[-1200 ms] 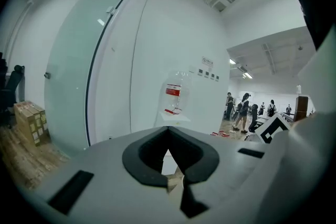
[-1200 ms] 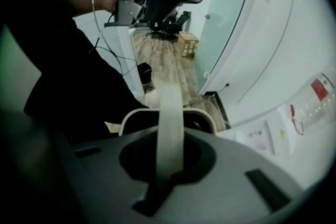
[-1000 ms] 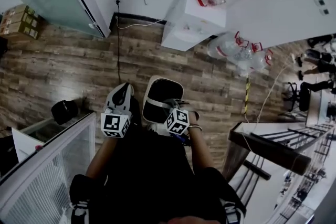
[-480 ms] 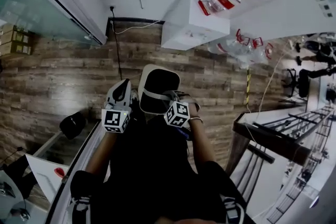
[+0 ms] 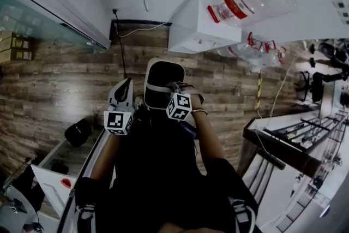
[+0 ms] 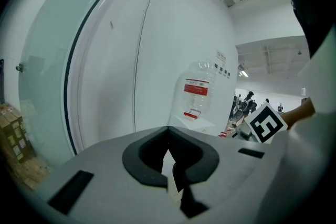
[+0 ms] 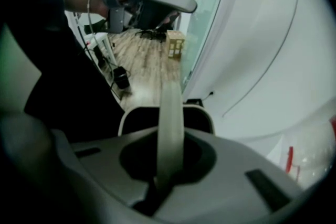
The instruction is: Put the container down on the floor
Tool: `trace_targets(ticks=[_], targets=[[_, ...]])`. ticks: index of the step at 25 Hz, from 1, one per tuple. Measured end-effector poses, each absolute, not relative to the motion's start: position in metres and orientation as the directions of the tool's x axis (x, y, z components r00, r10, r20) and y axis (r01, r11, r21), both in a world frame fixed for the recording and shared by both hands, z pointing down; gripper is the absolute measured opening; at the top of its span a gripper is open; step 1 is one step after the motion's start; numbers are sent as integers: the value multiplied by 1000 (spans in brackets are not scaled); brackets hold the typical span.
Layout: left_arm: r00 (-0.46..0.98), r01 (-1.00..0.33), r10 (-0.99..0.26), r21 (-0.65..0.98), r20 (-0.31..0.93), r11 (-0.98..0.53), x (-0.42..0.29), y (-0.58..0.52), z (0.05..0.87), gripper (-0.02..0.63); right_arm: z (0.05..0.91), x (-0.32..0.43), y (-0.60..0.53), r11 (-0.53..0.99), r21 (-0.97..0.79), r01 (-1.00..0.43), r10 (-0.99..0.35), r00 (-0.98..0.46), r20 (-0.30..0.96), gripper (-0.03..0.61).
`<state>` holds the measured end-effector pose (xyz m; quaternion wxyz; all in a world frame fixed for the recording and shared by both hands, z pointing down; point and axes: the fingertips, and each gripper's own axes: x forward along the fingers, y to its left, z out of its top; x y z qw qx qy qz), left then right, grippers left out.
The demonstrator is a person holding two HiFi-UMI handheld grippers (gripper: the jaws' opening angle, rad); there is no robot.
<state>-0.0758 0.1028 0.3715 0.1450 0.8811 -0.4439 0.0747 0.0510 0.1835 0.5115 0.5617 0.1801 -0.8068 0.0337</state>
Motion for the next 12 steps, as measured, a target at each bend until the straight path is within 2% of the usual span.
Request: trace_targets(ticks=[12], targets=[[507, -861, -822, 111, 260, -497, -36, 6, 375, 29, 562, 77, 87, 971, 140, -195, -198, -320, 927, 34]])
